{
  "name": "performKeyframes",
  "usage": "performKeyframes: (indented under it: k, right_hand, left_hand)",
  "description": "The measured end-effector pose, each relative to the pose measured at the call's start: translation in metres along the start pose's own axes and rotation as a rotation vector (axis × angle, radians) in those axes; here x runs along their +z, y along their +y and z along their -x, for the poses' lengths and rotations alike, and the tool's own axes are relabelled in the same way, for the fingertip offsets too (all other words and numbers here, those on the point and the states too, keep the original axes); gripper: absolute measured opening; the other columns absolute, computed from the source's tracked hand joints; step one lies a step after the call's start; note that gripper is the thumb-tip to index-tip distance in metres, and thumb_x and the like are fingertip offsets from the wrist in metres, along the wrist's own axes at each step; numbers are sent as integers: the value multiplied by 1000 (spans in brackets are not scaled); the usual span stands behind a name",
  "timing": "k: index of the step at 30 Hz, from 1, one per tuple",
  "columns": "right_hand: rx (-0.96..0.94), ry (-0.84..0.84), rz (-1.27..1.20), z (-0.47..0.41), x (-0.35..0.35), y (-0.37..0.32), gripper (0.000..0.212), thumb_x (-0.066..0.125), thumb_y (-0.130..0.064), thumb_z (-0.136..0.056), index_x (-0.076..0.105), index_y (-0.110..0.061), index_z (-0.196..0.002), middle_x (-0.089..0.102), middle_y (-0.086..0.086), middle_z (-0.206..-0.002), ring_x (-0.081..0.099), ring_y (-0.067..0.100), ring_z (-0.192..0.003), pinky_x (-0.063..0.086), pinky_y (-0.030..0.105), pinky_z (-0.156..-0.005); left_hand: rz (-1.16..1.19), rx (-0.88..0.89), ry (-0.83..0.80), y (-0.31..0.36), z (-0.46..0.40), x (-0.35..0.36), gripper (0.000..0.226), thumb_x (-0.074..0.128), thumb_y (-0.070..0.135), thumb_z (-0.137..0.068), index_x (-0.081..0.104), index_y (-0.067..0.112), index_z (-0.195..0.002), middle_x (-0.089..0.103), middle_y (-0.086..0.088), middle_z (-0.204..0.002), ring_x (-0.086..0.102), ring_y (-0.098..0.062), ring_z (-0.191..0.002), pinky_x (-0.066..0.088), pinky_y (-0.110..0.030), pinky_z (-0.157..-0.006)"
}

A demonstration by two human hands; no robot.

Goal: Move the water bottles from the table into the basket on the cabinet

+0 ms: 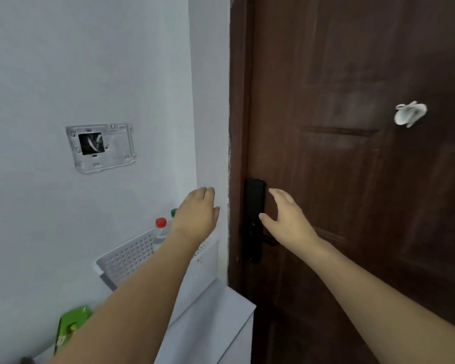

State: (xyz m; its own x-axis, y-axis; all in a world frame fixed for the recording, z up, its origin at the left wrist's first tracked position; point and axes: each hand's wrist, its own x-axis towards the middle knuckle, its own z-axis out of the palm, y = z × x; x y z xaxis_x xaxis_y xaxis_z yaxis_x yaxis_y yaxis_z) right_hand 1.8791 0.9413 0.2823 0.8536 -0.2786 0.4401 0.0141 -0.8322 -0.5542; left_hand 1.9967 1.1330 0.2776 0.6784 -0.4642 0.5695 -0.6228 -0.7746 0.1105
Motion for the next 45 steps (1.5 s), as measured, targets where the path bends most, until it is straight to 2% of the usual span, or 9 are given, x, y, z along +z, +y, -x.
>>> performKeyframes:
  k: [6, 11, 19, 22, 27, 32, 40, 45]
  right_hand:
    - [98, 92, 116, 74, -98, 38, 71, 59, -31, -95, 24, -13, -153, 22, 4, -159, 22, 18, -145, 18, 26, -113]
    - [124, 125, 145, 131, -152, 66, 70, 62, -29, -92, 27, -13, -152, 26, 4, -158, 24, 19, -145, 22, 31, -117]
    - [158, 94, 207, 245, -239, 116, 69, 62, -27, -93, 29, -10, -151, 29, 7, -157, 26, 20, -144, 22, 32, -118]
    - [200, 105, 229, 277, -262, 124, 69, 62, -29, -92, 29, -11, -151, 28, 5, -157, 26, 20, -144, 24, 34, -117]
    - [251, 132, 272, 326, -297, 130, 69, 62, -30, -92, 30, -12, -151, 30, 4, -156, 28, 19, -143, 23, 28, -114]
    - [267, 191, 287, 381, -347, 130, 69, 62, -29, -93, 29, -14, -151, 31, 3, -156, 29, 19, -143, 18, 19, -105]
    - [303, 183, 289, 515, -441, 153, 64, 57, -32, -96, 28, -20, -151, 30, 0, -157, 31, 20, -142, 27, 33, -113]
    - [351, 137, 304, 591, -487, 172, 64, 55, -33, -97, 24, -21, -152, 24, -2, -159, 26, 19, -145, 24, 34, -115]
  left_hand:
    - [45, 209, 18, 113, 16, -27, 48, 51, 29, -100, 43, 6, -141, 51, -12, -140, 46, -29, -127, 40, -37, -103]
    - [72, 236, 16, 180, 38, -40, 56, 52, 32, -100, 38, 6, -148, 41, -11, -151, 37, -29, -138, 33, -36, -112]
    - [98, 249, -30, 302, 110, -55, 55, 52, 32, -100, 39, 6, -147, 42, -12, -151, 37, -29, -139, 31, -36, -114]
    - [92, 321, -47, 340, 128, -57, 55, 50, 33, -101, 38, 7, -148, 40, -11, -152, 37, -29, -139, 31, -37, -115]
    - [156, 348, -93, 398, 154, -65, 55, 50, 34, -101, 37, 11, -149, 36, -7, -155, 34, -27, -141, 38, -40, -112]
    - [121, 387, -98, 448, 190, -96, 54, 50, 33, -100, 38, 12, -148, 37, -6, -155, 36, -26, -139, 39, -38, -109]
    - [149, 334, -61, 567, 270, -144, 54, 50, 35, -100, 38, 12, -147, 36, -6, -155, 41, -26, -136, 45, -41, -105]
    - [178, 372, -86, 646, 329, -161, 55, 50, 36, -100, 37, 13, -148, 37, -5, -155, 40, -25, -138, 42, -38, -107]
